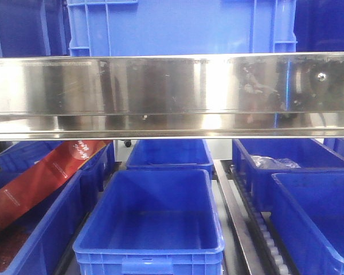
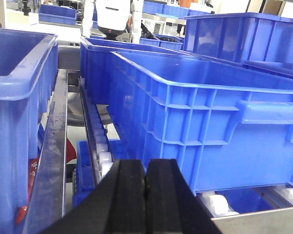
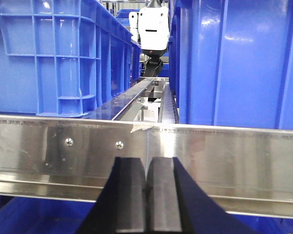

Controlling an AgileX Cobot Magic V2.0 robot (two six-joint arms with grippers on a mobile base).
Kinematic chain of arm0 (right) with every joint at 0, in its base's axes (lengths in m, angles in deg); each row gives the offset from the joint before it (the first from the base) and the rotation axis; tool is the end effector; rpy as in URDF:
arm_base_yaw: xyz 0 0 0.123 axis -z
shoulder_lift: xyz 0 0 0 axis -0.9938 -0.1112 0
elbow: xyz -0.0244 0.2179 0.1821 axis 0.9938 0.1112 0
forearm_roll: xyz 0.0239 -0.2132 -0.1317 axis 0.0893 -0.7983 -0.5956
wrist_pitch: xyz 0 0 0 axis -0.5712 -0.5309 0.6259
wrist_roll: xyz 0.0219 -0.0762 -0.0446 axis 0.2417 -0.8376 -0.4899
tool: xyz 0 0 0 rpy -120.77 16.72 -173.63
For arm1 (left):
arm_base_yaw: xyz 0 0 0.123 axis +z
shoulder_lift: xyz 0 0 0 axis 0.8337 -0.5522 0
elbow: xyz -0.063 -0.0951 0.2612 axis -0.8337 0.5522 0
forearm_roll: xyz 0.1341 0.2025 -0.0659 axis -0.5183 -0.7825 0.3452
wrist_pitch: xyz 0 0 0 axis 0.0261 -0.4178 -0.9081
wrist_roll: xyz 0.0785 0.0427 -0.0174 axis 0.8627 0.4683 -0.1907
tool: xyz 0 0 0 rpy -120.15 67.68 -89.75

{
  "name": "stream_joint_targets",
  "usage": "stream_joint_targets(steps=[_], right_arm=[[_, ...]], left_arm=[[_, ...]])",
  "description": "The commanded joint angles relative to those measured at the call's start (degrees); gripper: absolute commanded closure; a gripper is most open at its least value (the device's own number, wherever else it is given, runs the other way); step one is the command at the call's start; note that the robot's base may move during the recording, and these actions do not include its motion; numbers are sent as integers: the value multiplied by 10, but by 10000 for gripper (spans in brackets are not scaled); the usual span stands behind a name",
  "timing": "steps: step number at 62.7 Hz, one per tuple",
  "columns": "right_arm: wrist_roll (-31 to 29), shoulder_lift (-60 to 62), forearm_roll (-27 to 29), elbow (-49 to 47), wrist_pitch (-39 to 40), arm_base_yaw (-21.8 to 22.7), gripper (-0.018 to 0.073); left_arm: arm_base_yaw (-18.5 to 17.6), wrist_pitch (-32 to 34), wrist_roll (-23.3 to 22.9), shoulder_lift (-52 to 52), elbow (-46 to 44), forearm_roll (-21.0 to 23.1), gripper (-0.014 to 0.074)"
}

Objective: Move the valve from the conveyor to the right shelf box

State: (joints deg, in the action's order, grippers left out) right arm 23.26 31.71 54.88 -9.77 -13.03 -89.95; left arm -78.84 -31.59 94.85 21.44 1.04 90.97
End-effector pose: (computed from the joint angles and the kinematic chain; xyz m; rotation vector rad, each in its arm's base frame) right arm 0.0562 0.0065 0.2104 -0.0581 1.5225 0.1196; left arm 0.1288 -0.0545 0.3427 0.2165 1.6222 -0.4188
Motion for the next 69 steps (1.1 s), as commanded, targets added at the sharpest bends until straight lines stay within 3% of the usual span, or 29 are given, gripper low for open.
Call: stream_joint_targets(steps=[1,11,17,30,41,49,56,61,69], right_arm=[[0,2,-1,1,17,3,727],[0,2,-1,1,17,3,727],[0,2,-1,1,17,3,727],[0,2,-1,1,17,3,727],[0,2,-1,1,17,3,727],[0,2,-1,1,17,3,727],[0,2,-1,1,17,3,727],[0,2,-1,1,17,3,727],[0,2,-1,1,22,3,727]], left_arm=[[0,12,-2,4,0,2,708],[1,17,-3,5,5,2,708],[21,36,-3,21,28,-2,708],[85,46,-10,104,133,-116,708],[145,46,-158,205,219,-242,708],[170,45,-158,299,275,-235,708],[166,40,-147,369,317,-208,708],[157,50,-119,372,324,-176,708],[147,9,-114,372,324,-174,708]])
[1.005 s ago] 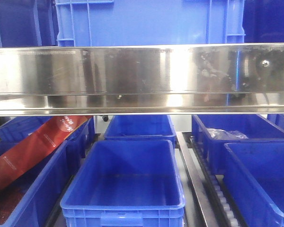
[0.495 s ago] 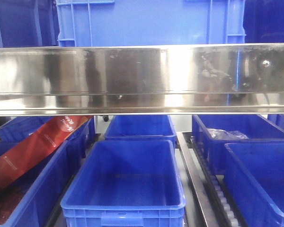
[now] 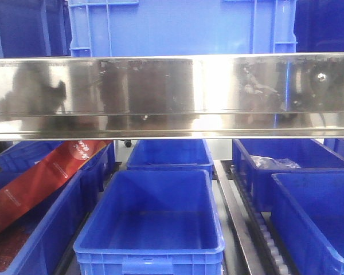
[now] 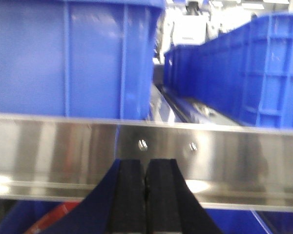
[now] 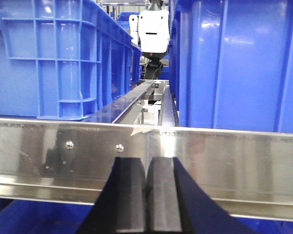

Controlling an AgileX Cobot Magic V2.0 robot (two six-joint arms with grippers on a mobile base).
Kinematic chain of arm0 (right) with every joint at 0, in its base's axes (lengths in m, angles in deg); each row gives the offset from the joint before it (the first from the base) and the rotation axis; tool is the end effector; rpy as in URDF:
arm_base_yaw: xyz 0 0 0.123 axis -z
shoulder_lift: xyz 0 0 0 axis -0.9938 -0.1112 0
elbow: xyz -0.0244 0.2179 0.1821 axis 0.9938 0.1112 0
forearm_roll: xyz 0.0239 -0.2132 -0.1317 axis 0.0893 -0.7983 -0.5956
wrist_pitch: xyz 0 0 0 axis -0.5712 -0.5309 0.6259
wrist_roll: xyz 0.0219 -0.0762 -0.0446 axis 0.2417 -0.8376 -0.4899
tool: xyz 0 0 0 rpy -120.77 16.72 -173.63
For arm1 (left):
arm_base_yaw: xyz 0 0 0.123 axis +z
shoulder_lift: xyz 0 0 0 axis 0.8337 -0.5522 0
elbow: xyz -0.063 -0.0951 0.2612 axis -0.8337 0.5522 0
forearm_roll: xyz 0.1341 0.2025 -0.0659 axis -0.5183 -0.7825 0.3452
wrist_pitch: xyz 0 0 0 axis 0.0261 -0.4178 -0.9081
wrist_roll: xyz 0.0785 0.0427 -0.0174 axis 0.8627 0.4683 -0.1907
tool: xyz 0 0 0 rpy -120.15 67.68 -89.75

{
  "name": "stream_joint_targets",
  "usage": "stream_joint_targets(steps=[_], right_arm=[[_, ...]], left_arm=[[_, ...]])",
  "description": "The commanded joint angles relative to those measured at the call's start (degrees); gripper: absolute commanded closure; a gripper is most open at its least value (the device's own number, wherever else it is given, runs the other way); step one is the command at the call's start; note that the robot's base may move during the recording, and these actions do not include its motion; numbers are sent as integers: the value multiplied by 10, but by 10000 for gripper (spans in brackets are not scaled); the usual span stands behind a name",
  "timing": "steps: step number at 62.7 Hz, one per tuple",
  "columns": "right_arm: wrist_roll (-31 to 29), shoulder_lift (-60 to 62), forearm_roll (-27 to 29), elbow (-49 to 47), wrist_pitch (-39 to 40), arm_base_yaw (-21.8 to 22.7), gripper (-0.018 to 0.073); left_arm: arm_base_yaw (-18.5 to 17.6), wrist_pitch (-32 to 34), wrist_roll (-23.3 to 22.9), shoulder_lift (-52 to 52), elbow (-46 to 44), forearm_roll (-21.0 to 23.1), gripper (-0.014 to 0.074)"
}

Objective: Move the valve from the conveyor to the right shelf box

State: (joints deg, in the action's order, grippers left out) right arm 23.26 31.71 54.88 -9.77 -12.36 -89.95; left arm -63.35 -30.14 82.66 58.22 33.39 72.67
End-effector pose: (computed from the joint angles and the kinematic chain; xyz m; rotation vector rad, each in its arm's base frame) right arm 0.0562 0.0064 0.2115 -0.0571 1.5108 0.1195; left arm 0.0565 -0.0066 0.2103 0.0651 1.5195 -0.1208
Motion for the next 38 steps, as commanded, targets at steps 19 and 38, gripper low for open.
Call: stream_joint_targets(steps=[19,38], right_arm=[[0,2,-1,1,15,3,727],[0,2,-1,1,15,3,727]], left_arm=[[-10,-3,16,4,0,9,708],[-10,-3,16,4,0,9,708]])
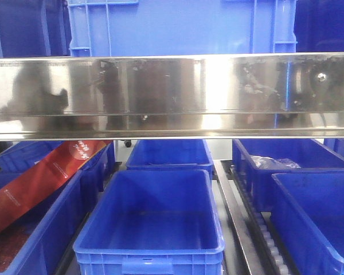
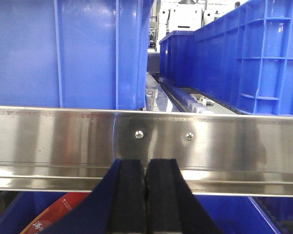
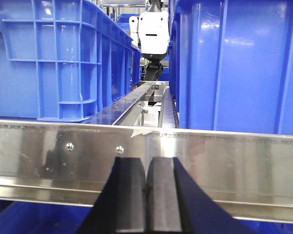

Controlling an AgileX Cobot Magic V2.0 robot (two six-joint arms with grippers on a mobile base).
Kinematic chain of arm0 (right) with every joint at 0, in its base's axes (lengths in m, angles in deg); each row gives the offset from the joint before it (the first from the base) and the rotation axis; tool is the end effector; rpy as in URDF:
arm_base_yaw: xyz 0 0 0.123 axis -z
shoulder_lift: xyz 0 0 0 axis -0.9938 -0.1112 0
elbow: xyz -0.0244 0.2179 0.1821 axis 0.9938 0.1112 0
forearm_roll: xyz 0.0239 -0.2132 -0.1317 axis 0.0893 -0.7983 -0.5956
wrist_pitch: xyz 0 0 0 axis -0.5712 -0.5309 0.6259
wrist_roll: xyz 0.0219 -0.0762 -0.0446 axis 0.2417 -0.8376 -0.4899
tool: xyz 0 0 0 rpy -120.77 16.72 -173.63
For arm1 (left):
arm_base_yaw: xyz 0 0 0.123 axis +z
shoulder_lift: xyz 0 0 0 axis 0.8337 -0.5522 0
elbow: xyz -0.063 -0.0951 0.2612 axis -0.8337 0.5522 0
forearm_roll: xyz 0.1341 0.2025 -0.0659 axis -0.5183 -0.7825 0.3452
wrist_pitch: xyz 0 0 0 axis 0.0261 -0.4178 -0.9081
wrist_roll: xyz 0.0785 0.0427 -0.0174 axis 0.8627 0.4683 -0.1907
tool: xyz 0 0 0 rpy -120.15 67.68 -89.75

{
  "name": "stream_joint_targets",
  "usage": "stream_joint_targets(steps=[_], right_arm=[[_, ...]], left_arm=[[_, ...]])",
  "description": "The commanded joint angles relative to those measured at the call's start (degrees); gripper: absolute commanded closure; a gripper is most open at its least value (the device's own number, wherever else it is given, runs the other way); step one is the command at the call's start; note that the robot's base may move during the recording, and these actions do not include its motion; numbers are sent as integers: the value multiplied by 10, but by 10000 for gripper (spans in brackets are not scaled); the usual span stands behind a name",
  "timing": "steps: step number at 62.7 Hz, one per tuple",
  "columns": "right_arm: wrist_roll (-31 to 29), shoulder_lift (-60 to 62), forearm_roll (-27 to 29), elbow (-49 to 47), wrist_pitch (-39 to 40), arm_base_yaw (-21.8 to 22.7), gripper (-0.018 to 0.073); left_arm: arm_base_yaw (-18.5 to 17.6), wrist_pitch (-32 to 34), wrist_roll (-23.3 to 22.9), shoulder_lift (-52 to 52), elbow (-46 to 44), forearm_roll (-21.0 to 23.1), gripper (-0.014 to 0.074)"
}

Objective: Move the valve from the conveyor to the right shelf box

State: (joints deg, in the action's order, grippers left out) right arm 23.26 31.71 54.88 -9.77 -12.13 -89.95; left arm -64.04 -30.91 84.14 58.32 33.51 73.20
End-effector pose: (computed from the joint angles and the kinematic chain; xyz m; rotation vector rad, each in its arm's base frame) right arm 0.0561 0.0064 0.2118 -0.0567 1.5068 0.1195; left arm 0.0564 -0.0073 0.2085 0.0874 1.5321 -0.1164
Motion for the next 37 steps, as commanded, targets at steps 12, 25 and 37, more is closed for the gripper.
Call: stream_joint_targets(steps=[12,25,37], right_arm=[[0,2,-1,1,13,3,727],[0,2,-1,1,13,3,727],[0,2,-1,1,13,3,727]], left_arm=[[-4,5,2,3,-1,4,708],[-4,5,2,3,-1,4,708],[-4,5,2,3,-1,4,708]])
